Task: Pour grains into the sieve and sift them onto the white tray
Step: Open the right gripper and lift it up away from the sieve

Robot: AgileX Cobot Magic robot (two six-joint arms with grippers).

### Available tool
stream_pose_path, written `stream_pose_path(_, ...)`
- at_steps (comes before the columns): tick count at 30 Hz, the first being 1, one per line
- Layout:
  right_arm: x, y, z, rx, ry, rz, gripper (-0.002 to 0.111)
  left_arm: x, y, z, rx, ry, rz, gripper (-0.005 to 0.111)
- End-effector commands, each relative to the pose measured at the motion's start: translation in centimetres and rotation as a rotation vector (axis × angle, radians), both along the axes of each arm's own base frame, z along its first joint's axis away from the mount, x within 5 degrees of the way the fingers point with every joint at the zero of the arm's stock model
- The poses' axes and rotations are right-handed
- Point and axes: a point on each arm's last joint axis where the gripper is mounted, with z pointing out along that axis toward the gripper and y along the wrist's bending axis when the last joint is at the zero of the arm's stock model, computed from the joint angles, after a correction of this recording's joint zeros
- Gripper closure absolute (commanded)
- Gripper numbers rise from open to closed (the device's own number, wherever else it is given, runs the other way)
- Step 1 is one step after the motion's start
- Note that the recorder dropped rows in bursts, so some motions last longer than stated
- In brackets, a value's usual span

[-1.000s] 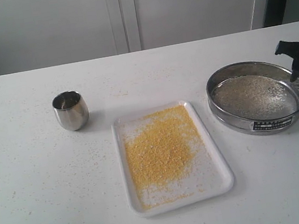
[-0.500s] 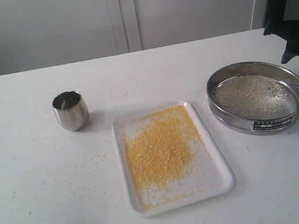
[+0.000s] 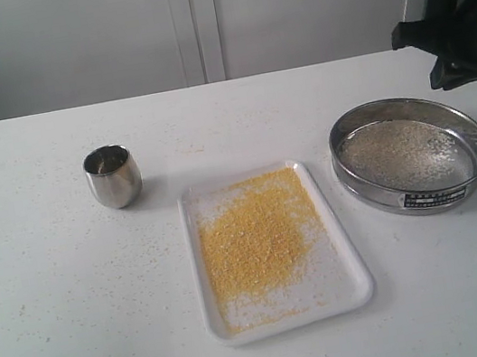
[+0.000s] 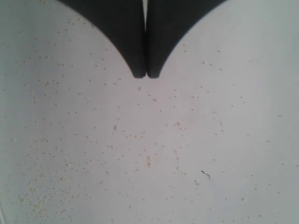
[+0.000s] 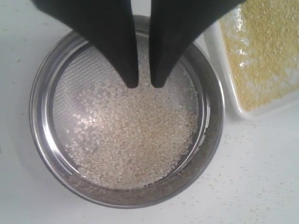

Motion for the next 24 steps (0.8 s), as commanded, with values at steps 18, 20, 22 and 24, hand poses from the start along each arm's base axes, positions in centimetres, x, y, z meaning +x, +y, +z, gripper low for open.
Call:
stream_pose_path(18, -6.3, 2.7, 3.8, -0.106, -0.027, 0.280, 0.108, -0.3, -0.1, -0.1, -0.010, 0.009, 0.002, 0.107)
stream_pose_path(20, -7.3, 2.9, 4.2, -0.118, -0.041, 0.311, 0.108, -0.3, -0.1, -0.1, -0.010, 0.009, 0.002, 0.107)
stream_pose_path(22, -8.4, 2.9, 4.4, -0.122, -0.056, 0.322, 0.108, -0.3, -0.1, -0.1, -0.010, 0.009, 0.002, 0.107)
stream_pose_path(24, -9.3, 2.8, 4.8, -0.123, -0.076, 0.319, 0.108, -0.3, -0.1, -0.1, -0.010, 0.009, 0.002, 0.107)
